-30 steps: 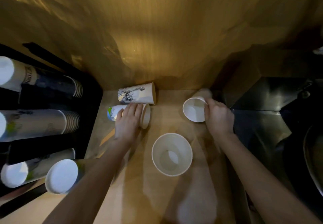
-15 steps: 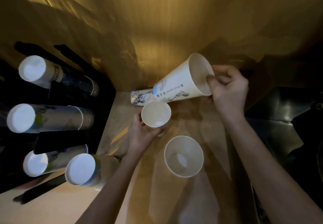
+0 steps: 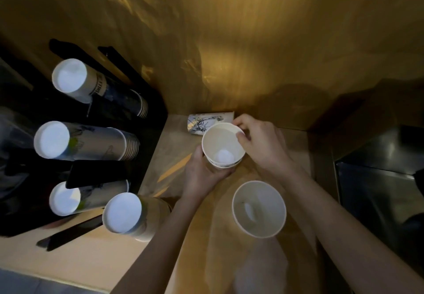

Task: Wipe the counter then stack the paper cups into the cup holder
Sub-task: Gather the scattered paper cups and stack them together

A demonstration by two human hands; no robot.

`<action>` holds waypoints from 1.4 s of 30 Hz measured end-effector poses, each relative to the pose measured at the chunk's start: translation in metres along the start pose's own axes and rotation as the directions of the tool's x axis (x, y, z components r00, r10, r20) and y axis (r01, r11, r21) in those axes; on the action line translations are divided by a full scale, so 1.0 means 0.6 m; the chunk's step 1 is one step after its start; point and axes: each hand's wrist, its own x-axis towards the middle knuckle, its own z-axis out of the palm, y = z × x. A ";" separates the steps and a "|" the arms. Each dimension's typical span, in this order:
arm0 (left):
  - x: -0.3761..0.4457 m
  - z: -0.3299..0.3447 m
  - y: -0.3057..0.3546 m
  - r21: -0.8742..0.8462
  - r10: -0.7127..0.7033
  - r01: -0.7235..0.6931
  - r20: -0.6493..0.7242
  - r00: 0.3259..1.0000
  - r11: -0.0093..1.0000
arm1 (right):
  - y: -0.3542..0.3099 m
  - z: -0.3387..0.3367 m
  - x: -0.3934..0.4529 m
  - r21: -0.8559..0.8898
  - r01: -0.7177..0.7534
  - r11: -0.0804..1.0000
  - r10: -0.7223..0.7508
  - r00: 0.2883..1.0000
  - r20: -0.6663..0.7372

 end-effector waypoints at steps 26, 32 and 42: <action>0.002 0.005 -0.019 0.023 0.024 -0.024 0.008 1.000 0.999 | 0.065 0.098 0.125 0.609 -0.776 -0.165 0.412 0.508 0.757; 0.001 0.003 -0.015 0.011 0.017 -0.017 0.011 1.000 1.000 | 0.055 0.114 0.150 0.621 -0.782 -0.054 0.459 0.533 0.711; 0.003 0.003 -0.015 -0.010 -0.010 0.010 0.032 0.999 1.000 | 0.059 0.115 0.135 0.749 -0.653 -0.108 0.473 0.629 0.617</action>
